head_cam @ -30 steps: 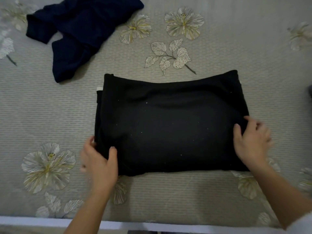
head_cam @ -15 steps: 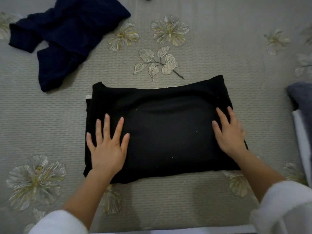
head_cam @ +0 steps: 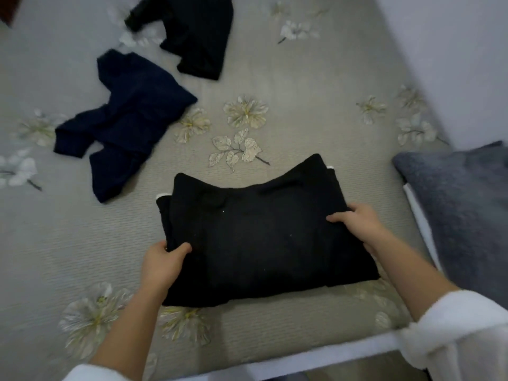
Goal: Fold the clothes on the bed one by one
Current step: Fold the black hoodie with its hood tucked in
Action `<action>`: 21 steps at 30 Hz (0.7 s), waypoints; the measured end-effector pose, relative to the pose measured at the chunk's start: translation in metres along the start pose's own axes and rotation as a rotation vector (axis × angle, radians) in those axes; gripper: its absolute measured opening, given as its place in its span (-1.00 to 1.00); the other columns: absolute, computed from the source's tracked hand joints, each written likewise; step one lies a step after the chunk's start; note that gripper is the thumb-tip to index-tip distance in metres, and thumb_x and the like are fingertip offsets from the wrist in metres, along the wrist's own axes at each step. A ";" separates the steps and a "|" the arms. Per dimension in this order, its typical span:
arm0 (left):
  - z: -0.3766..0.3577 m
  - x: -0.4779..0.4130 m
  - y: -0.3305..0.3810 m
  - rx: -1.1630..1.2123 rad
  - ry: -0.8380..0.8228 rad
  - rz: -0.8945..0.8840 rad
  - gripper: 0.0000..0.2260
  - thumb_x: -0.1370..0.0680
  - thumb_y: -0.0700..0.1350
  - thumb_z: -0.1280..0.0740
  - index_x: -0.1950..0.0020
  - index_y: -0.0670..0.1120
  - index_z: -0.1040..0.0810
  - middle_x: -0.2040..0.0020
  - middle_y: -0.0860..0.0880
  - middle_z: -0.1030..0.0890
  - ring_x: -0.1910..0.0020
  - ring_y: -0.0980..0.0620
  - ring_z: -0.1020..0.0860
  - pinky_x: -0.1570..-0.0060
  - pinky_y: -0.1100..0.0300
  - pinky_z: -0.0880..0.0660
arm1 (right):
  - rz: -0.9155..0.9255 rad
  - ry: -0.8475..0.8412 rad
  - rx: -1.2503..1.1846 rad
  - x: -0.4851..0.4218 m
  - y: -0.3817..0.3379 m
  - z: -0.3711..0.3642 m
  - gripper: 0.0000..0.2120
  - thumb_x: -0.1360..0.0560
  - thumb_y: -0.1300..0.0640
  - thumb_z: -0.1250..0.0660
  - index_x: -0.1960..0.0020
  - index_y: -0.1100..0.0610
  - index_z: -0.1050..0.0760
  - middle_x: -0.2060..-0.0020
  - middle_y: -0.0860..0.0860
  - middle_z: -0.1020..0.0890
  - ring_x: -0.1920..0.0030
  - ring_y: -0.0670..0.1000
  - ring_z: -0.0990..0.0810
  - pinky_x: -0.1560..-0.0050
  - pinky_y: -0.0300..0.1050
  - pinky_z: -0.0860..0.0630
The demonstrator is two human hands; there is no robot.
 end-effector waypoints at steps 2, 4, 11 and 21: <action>0.000 0.024 0.021 -0.079 -0.019 -0.098 -0.89 -0.45 -0.06 -0.41 0.07 -0.04 -0.55 0.16 -0.06 -0.64 0.18 -0.07 -0.61 0.06 -0.07 -0.58 | 0.026 0.023 -0.067 0.030 -0.001 0.012 -0.83 -0.35 0.32 -0.44 0.15 0.09 -0.58 0.21 0.06 -0.67 0.22 0.01 -0.65 0.21 -0.18 -0.56; -0.003 0.049 0.037 -0.132 -0.037 -0.177 -0.93 -0.48 -0.07 -0.38 0.08 -0.02 -0.54 0.18 -0.02 -0.62 0.19 -0.03 -0.59 0.07 -0.04 -0.57 | 0.033 0.077 -0.133 0.062 0.006 0.027 -0.79 -0.38 0.33 -0.42 0.12 0.05 -0.55 0.13 0.05 -0.67 0.13 0.04 -0.64 0.06 -0.09 -0.55; -0.045 0.114 0.089 -0.226 -0.234 -0.373 -0.85 -0.54 -0.12 -0.30 -0.10 -0.04 -0.53 0.12 -0.11 -0.64 0.20 -0.11 -0.60 0.19 -0.02 -0.56 | 0.082 0.275 -0.265 0.153 0.053 0.108 -0.84 -0.46 0.19 -0.41 0.09 -0.08 -0.56 0.14 -0.16 -0.68 0.18 -0.19 -0.65 0.23 -0.29 -0.51; -0.206 0.191 0.198 -0.439 -0.259 -0.577 -0.83 -0.60 -0.09 -0.14 -0.01 -0.07 -0.51 0.06 -0.16 -0.56 -0.24 -0.23 -0.39 -0.36 -0.24 -0.10 | 0.041 0.655 -0.323 0.189 0.106 0.237 -0.86 -0.51 0.17 -0.29 0.20 -0.01 -0.52 0.26 -0.03 -0.62 0.19 -0.01 -0.60 0.20 -0.09 -0.50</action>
Point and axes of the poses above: each hand's wrist, its own x-axis away from the middle knuckle, its own z-axis out of the back of the hand, y = z × x, the point moved 3 cm from there along -x, towards the middle knuckle
